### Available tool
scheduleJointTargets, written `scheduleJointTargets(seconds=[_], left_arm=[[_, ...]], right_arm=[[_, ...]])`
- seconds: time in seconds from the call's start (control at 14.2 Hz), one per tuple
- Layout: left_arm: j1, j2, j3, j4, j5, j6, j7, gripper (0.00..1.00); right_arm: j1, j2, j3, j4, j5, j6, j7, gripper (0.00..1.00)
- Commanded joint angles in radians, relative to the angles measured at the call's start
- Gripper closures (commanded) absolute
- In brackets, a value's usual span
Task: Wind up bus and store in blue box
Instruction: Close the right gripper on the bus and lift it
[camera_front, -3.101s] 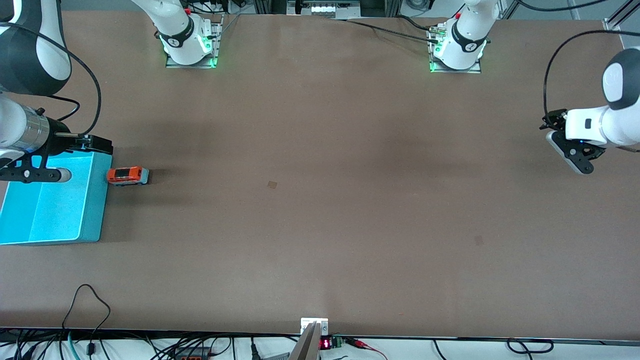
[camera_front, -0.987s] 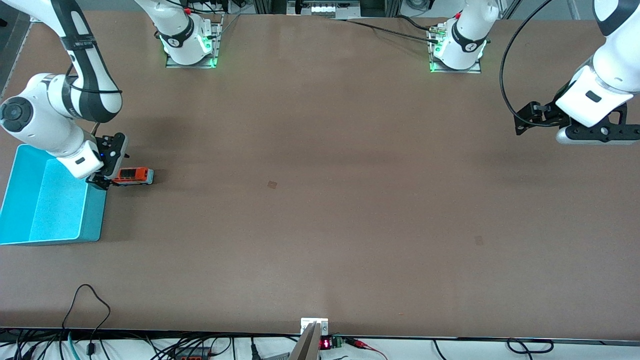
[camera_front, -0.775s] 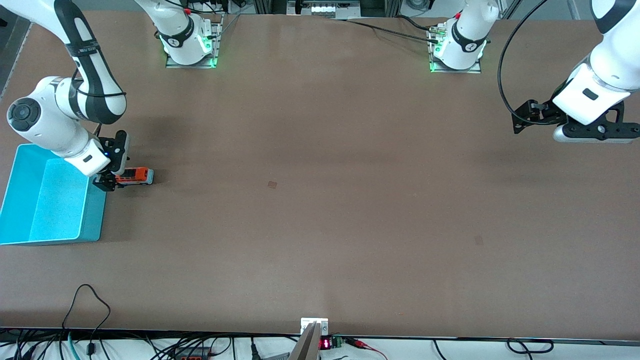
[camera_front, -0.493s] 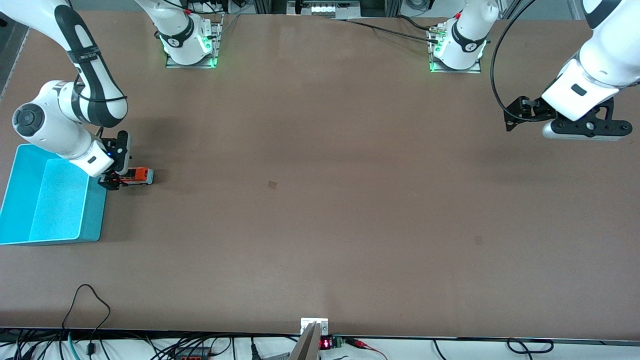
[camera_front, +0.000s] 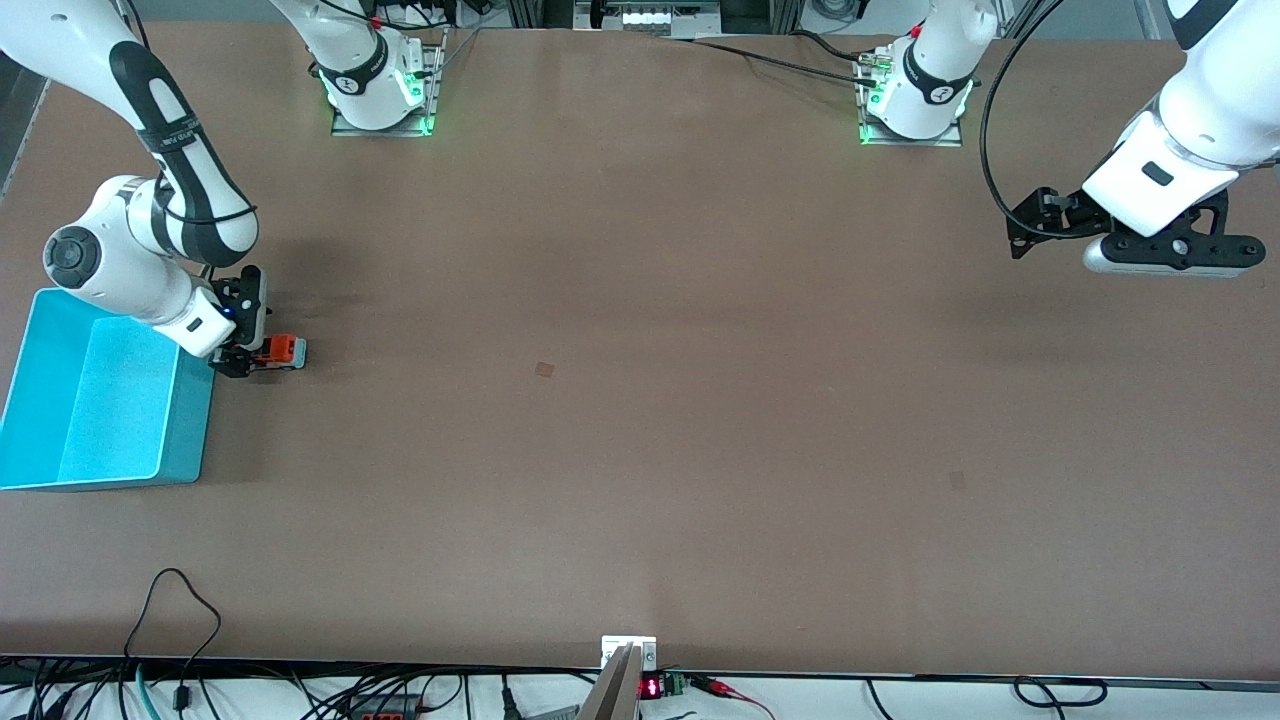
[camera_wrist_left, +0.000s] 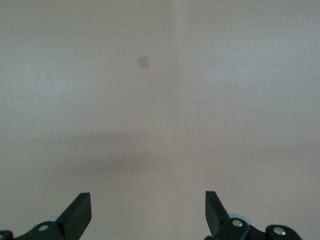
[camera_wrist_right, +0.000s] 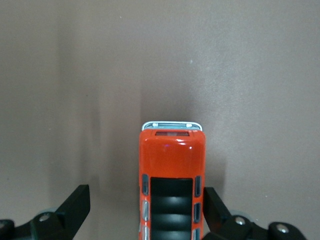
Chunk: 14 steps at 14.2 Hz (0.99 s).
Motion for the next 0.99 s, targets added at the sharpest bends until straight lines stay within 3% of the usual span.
scheduleJointTargets(seconds=[0.0, 0.14, 0.21, 0.28, 0.35, 0.49, 0.78, 0.92], left_arm=[[-0.001, 0.021, -0.003, 0.035, -0.015, -0.015, 0.005, 0.0], [-0.001, 0.021, -0.003, 0.035, -0.015, -0.015, 0.007, 0.0], [0.002, 0.021, -0.003, 0.035, -0.015, -0.016, 0.007, 0.0], [0.002, 0.021, -0.003, 0.035, -0.013, -0.016, 0.007, 0.0], [0.0, 0.021, -0.003, 0.038, -0.013, -0.016, 0.007, 0.0], [-0.004, 0.021, -0.004, 0.052, -0.013, -0.016, 0.005, 0.0], [-0.006, 0.022, -0.004, 0.056, -0.013, -0.016, 0.005, 0.0], [-0.006, 0.022, -0.004, 0.058, -0.013, -0.01, 0.005, 0.0]], right_arm=[[-0.03, 0.034, 0.022, -0.007, -0.015, 0.066, -0.018, 0.0], [-0.027, 0.042, 0.022, -0.002, -0.016, 0.074, -0.015, 0.0], [-0.026, 0.041, 0.022, 0.001, -0.016, 0.074, -0.018, 0.25], [-0.026, 0.038, 0.022, 0.004, -0.018, 0.071, -0.019, 0.65], [-0.024, 0.038, 0.022, 0.008, -0.018, 0.07, -0.019, 0.85], [-0.018, 0.03, 0.023, 0.014, -0.018, 0.068, -0.002, 0.94], [-0.012, -0.03, 0.023, 0.065, -0.01, 0.068, 0.164, 0.95], [-0.017, -0.036, 0.023, 0.132, 0.037, 0.066, 0.24, 1.0]])
